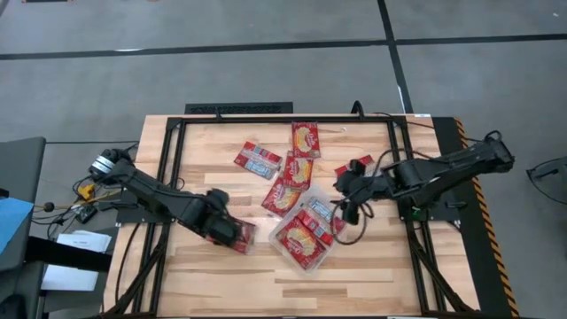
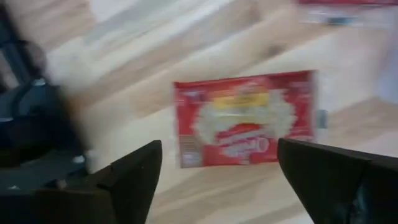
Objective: Sort popcorn bags into baskets
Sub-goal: Put the red popcorn bag into the transparent bin
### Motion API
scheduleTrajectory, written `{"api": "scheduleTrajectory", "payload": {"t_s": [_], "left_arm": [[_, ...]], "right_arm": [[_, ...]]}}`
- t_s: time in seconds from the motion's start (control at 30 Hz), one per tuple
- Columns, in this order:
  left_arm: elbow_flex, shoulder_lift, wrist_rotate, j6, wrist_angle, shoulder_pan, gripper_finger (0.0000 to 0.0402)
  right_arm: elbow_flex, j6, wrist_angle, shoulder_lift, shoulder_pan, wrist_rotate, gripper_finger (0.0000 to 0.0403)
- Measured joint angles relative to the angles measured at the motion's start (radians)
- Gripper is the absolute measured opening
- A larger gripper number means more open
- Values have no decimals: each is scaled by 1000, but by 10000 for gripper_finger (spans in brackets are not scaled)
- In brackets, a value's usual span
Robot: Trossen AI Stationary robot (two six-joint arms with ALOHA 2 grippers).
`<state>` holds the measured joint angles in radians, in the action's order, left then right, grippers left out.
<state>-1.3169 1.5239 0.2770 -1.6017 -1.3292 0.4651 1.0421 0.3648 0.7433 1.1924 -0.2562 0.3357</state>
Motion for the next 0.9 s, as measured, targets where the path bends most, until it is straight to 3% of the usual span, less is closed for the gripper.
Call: {"api": "scheduleTrajectory", "payload": {"t_s": [0.5,0.73,0.9], "left_arm": [[639,-361,-11,-192,457,-4,309],[869,-396,-32,-204,893,-4,309],[944,-386,-35,-252,1002,-2,307]], "right_arm": [[1,4,-117,104,1,-53,272],[0,3,-128,105,1,-84,272],[0,3,-134,106,1,-85,272]]}}
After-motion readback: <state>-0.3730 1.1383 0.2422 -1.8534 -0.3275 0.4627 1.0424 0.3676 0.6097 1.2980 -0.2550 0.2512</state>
